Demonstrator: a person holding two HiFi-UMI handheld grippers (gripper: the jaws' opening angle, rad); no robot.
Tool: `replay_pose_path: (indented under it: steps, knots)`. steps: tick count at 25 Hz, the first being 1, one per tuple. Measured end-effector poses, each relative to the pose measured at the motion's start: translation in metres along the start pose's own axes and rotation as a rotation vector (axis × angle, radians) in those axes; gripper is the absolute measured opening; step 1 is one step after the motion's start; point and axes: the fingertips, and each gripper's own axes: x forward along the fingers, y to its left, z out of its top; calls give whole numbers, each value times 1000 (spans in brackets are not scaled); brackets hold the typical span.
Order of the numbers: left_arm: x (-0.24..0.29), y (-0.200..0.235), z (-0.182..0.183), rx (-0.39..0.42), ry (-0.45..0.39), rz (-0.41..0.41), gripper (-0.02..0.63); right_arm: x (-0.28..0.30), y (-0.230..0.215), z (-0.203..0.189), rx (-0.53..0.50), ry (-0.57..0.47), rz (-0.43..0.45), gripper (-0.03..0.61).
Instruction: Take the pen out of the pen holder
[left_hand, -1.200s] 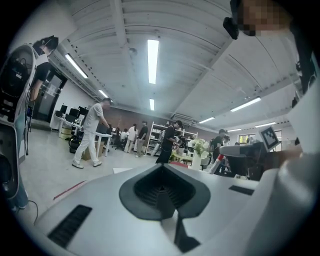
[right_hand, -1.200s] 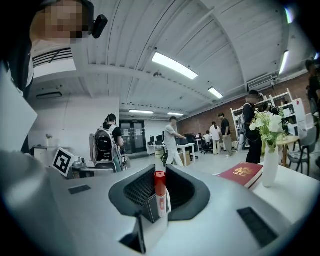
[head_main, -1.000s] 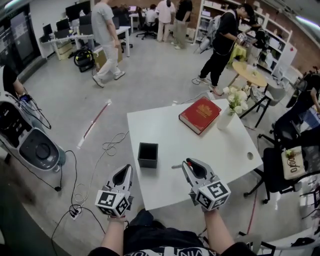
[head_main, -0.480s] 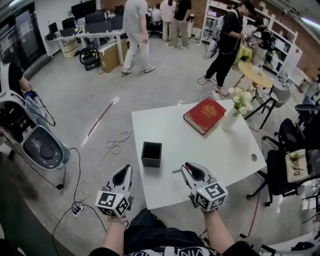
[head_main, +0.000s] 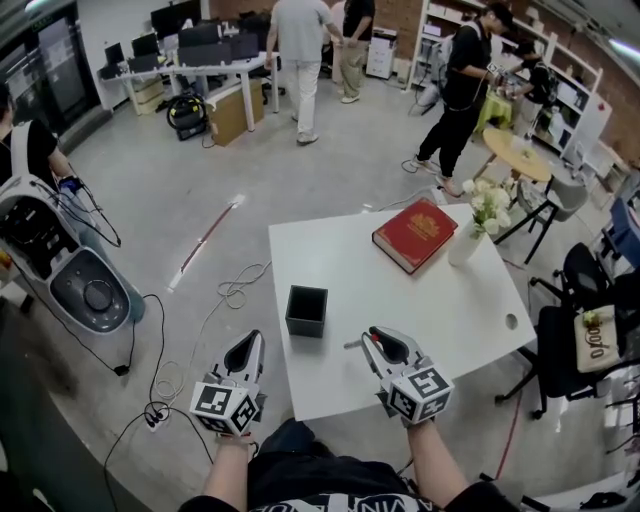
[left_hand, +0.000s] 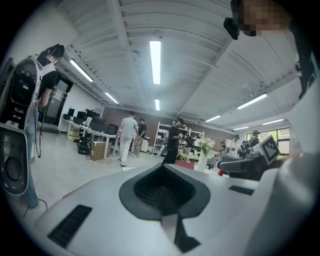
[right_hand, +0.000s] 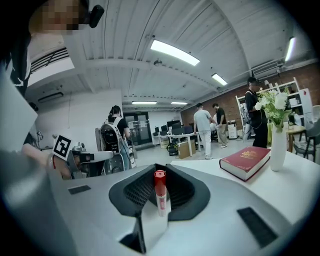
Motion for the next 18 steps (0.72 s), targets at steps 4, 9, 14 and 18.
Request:
replay_pose_path:
  steps: [4,9,14,18]
  knots:
    - [2,0,3,5,-5,0,3,1,-1,1,0,-1,2,74]
    - [2,4,3,10,-11,3,3,4,0,1,-3,-6,6,74]
    - [-1,5,6,12,-12,8,3,5,3,2,-3,-5,10,74]
    - [-2,7,5,10,-8,10,3,6,4,3,-1,-7,8,74]
